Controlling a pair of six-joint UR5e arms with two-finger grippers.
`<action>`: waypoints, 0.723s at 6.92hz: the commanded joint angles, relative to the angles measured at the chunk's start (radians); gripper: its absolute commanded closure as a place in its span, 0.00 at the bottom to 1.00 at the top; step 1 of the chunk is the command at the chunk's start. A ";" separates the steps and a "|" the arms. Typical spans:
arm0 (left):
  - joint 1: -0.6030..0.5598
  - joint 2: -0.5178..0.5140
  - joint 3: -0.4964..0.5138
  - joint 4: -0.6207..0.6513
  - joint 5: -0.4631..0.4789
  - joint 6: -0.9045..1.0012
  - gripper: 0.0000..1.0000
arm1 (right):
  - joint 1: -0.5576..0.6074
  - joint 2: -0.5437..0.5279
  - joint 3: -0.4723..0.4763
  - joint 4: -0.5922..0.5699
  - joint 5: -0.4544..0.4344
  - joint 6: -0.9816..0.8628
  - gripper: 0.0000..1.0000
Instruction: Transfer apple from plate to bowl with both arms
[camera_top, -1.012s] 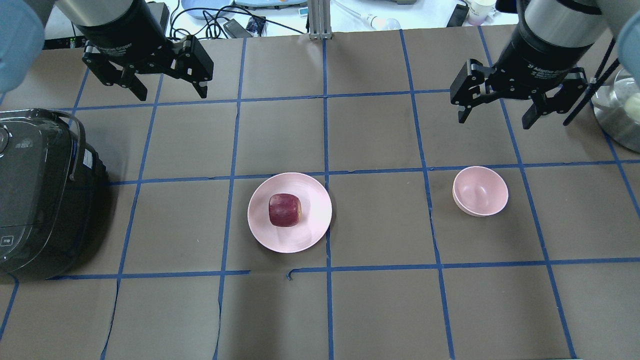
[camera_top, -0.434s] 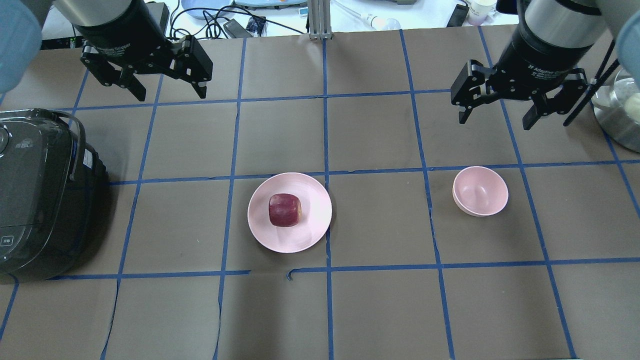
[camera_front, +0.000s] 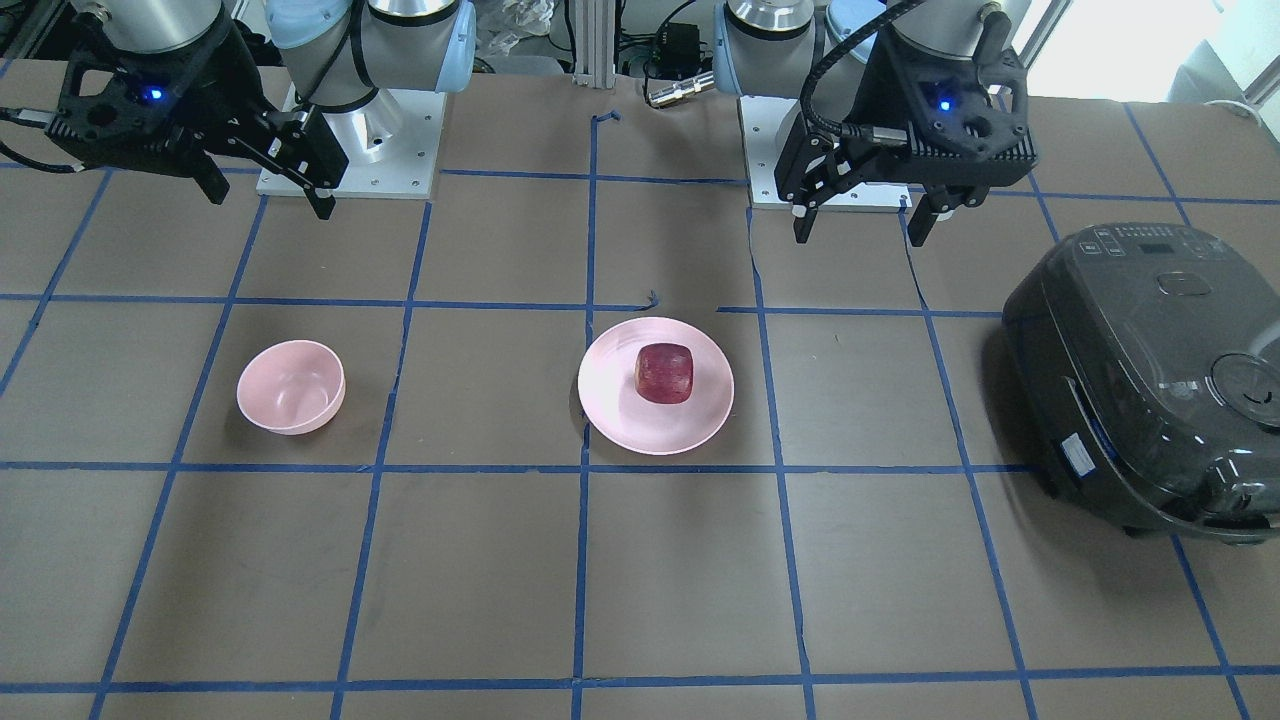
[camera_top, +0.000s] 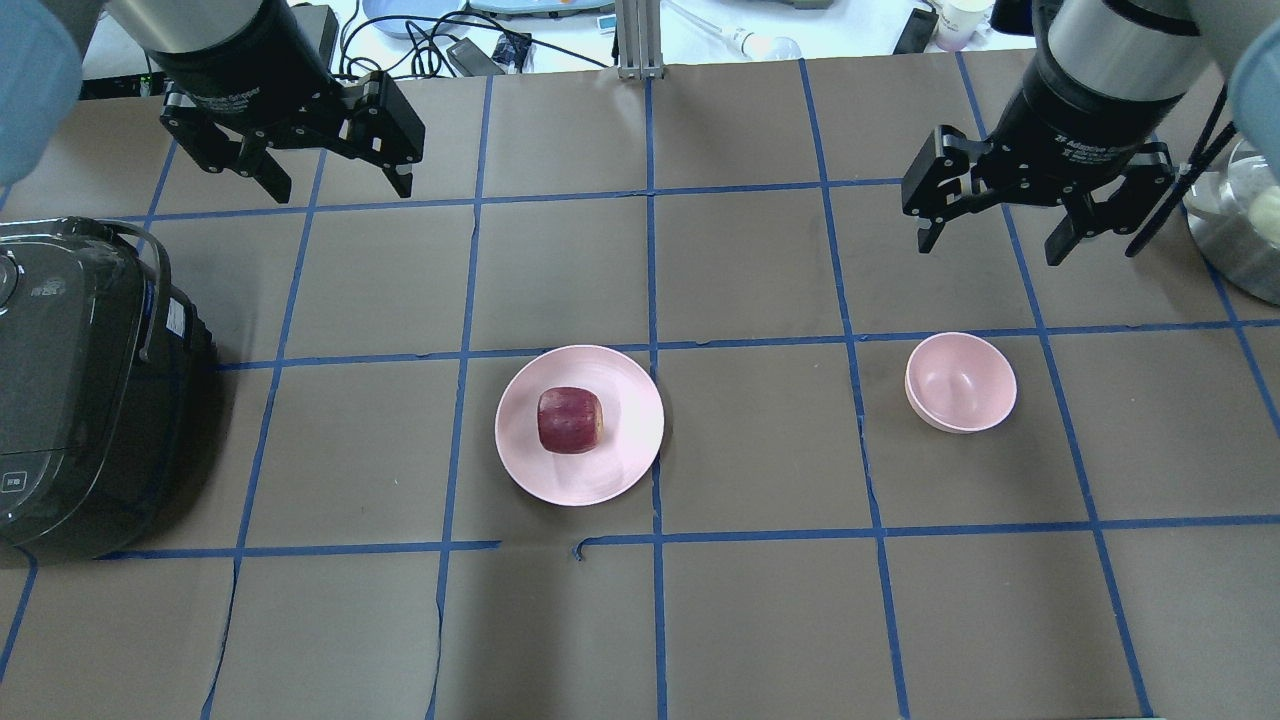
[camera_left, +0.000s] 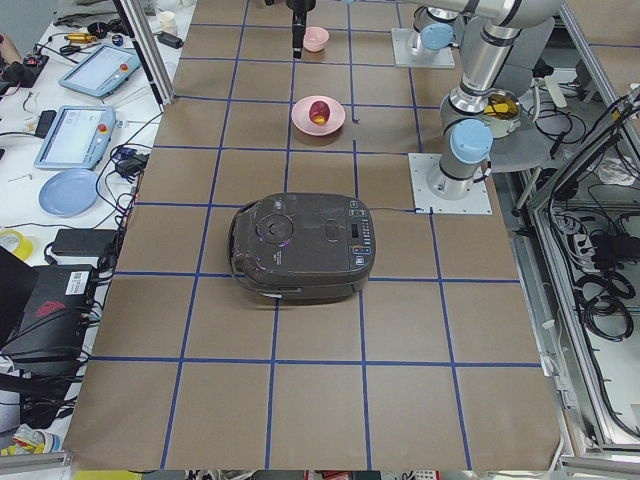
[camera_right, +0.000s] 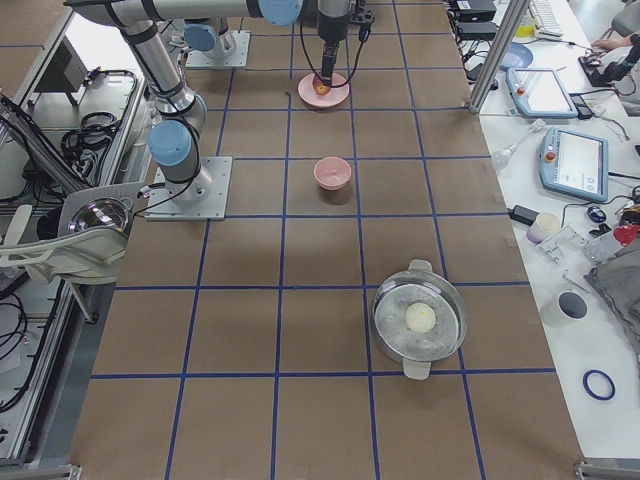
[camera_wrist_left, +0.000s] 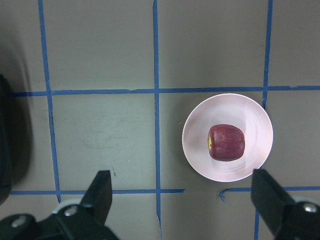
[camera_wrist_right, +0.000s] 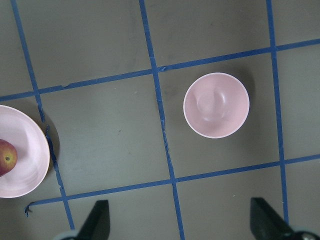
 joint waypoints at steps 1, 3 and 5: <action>0.000 0.000 0.000 -0.001 0.000 0.000 0.00 | 0.001 -0.001 0.000 0.002 -0.001 0.000 0.00; 0.000 0.000 -0.002 -0.001 0.000 0.000 0.00 | 0.001 -0.001 0.002 0.003 -0.001 0.000 0.00; -0.001 0.000 0.000 -0.011 0.000 0.000 0.00 | 0.001 -0.001 0.005 0.003 -0.001 0.002 0.00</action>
